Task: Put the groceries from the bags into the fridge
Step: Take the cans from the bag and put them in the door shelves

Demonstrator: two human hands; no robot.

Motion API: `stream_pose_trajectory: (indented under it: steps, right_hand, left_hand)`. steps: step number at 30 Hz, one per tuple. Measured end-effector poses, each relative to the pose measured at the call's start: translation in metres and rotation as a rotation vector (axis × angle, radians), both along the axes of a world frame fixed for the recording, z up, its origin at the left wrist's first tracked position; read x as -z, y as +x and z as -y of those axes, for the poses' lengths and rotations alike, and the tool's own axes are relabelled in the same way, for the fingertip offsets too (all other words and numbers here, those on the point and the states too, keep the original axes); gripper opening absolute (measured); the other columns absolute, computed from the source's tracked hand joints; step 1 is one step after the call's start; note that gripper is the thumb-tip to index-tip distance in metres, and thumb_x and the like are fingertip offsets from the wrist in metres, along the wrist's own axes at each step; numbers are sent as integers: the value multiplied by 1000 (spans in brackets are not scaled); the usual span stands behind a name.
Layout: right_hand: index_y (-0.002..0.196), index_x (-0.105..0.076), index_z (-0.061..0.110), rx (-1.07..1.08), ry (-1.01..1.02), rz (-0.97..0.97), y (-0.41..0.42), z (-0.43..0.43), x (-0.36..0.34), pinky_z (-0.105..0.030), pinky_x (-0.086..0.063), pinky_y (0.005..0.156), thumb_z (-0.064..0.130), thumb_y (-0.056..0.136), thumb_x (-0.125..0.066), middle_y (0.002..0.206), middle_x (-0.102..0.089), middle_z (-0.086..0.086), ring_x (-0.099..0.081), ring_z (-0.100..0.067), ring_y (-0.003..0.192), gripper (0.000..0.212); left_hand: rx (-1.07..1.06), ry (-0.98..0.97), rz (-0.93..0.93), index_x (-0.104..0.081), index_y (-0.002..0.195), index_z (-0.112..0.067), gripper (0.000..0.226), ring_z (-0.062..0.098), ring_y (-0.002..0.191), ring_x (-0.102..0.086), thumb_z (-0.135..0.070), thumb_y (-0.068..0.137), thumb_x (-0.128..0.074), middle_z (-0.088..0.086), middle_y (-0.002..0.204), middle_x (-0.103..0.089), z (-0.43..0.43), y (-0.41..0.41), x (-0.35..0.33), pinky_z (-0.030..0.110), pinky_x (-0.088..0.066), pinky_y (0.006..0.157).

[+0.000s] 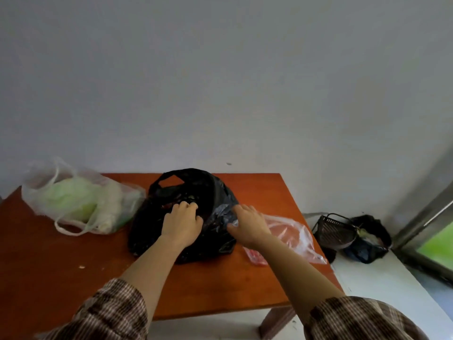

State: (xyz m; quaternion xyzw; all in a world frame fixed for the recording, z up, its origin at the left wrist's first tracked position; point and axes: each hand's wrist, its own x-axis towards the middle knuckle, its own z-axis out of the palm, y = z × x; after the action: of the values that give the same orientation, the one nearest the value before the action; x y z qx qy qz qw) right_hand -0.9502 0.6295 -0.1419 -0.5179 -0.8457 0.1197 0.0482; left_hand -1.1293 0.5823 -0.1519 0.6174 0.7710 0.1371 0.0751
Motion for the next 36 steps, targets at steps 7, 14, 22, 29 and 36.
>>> stream_pose_trajectory:
  steps: [7, 14, 22, 29, 36]
  right_hand:
    - [133, -45, 15, -26, 4, -4, -72, -59, 28, -43, -30, 101, 33, 96, -47, 135, -46, -5, -34, -28, 128, 41]
    - [123, -59, 14, -36, 71, 185, -126, -98, 79, -54, -30, 104, 26, 85, -63, 140, -51, -5, -32, -26, 136, 40]
    - [152, -19, 14, 83, -29, 579, -125, -146, 106, -59, 9, 108, 46, 96, -39, 160, -15, -7, -1, -26, 149, 67]
    - [149, -25, 15, 165, -140, 682, -103, -172, 103, -60, -1, 111, 51, 88, -50, 153, -26, -4, -8, -24, 146, 75]
    - [151, -17, 17, 113, -262, 641, -91, -136, 103, -61, 2, 112, 41, 81, -60, 156, -18, -3, -4, -24, 146, 86]
  left_hand:
    - [61, -123, -33, -44, 137, -18, 42, 24, 126, -41, -33, 98, -40, 3, 135, -47, -64, -76, 40, 38, -43, 94]
    - [378, -237, -202, -38, 142, -17, 48, 23, 145, -13, -29, 96, -40, 1, 149, -36, -127, -129, 89, 44, -20, 114]
    - [583, -312, -364, -19, 151, -17, 62, 28, 147, 6, -37, 96, -39, 4, 160, -11, -197, -183, 120, 51, -2, 117]
    - [496, -330, -204, -16, 152, -15, 70, 23, 147, -5, -53, 95, -32, 0, 160, -14, -243, -202, 132, 44, -12, 117]
    - [452, -324, -92, -15, 150, -15, 81, 27, 139, -23, -49, 87, -51, 5, 155, -22, -232, -207, 145, 43, -30, 107]
